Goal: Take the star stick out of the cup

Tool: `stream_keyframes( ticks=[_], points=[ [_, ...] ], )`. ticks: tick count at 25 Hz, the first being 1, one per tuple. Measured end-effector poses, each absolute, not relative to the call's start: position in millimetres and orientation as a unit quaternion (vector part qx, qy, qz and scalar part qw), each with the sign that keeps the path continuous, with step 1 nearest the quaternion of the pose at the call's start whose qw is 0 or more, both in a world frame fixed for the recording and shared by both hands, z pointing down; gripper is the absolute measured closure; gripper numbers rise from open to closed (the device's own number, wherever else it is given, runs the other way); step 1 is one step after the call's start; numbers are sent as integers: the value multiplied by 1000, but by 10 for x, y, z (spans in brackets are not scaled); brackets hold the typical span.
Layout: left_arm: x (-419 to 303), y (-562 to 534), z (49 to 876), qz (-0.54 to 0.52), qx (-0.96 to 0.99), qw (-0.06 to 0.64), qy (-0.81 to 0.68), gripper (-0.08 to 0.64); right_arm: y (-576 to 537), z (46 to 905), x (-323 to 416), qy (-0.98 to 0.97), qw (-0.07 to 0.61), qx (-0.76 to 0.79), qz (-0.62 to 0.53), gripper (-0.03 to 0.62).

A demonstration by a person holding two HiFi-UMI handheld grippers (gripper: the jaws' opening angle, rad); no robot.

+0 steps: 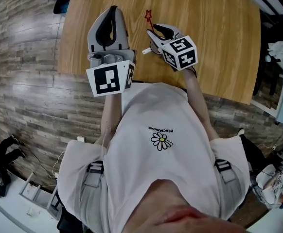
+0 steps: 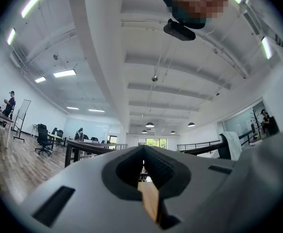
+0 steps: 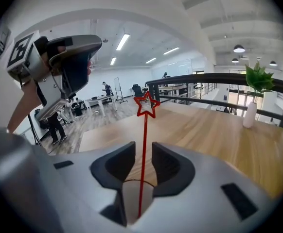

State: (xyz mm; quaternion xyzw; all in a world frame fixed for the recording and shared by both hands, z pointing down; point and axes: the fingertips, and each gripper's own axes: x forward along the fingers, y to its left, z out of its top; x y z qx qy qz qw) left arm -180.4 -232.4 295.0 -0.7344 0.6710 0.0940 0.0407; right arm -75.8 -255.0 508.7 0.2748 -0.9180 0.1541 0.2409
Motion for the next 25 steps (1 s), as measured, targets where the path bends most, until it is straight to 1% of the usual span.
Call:
stream_keyframes(
  ticks=[3, 13, 25],
  points=[
    [-1801, -2339, 2951, 93, -737, 41, 668, 545, -2534, 5130, -755, -915, 245, 277, 160, 514],
    [-1784, -2388, 2997, 96, -742, 32, 662, 545, -2513, 5199, -700, -909, 253, 291, 160, 575],
    [-1742, -2399, 2966, 98, -748, 35, 656, 545, -2509, 5191, -702, -908, 253, 295, 157, 580]
  ],
)
